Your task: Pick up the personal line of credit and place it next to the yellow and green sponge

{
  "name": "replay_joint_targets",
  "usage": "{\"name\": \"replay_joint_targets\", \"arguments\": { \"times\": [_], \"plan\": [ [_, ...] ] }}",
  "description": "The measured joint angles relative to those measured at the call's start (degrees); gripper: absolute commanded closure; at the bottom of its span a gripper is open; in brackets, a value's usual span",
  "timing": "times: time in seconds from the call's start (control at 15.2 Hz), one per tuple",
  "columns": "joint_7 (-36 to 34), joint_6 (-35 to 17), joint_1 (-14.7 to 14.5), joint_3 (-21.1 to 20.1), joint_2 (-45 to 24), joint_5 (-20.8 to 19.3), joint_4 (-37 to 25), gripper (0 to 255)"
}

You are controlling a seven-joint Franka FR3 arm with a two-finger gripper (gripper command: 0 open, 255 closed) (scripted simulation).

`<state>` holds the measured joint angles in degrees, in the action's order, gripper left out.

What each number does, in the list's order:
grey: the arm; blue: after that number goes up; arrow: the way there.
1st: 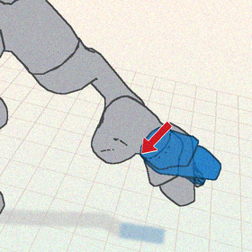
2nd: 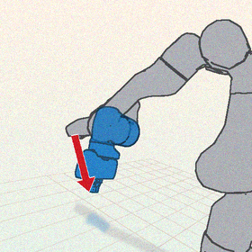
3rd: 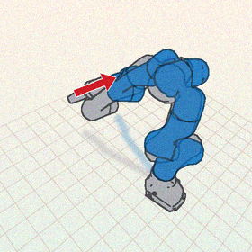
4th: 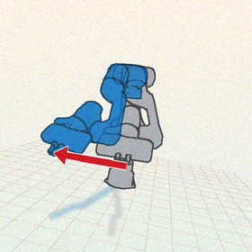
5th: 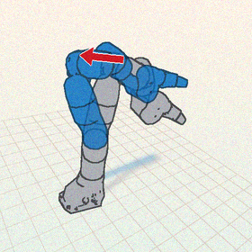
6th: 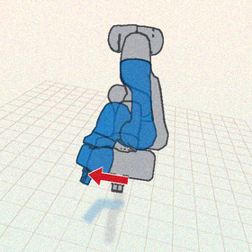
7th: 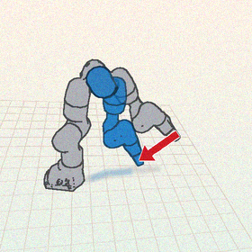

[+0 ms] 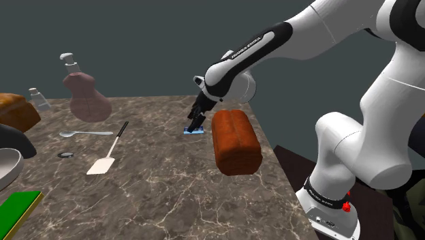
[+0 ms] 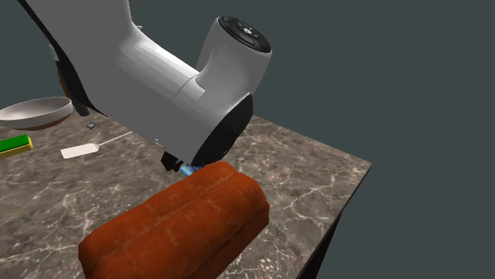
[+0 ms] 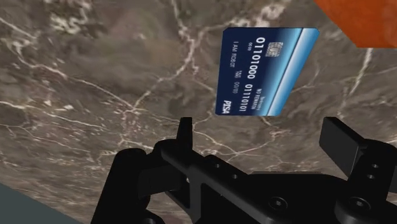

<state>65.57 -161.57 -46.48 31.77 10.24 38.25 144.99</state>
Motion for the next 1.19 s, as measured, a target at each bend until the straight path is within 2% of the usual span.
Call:
{"name": "replay_joint_targets", "arguments": {
  "times": [0.13, 0.26, 0.59, 0.66, 1.19],
  "plan": [
    [2.9, -0.6, -1.9, 1.0, -2.3, 4.0, -1.1, 0],
    [4.6, -0.8, -2.8, 1.4, -3.5, 6.4, -1.7, 0],
    [5.3, -0.9, -3.0, 1.6, -4.0, 7.2, -1.9, 0],
    [5.3, -0.9, -3.0, 1.6, -4.0, 7.2, -1.9, 255],
    [5.3, -0.9, -3.0, 1.6, -4.0, 7.2, -1.9, 255]
  ]
}}
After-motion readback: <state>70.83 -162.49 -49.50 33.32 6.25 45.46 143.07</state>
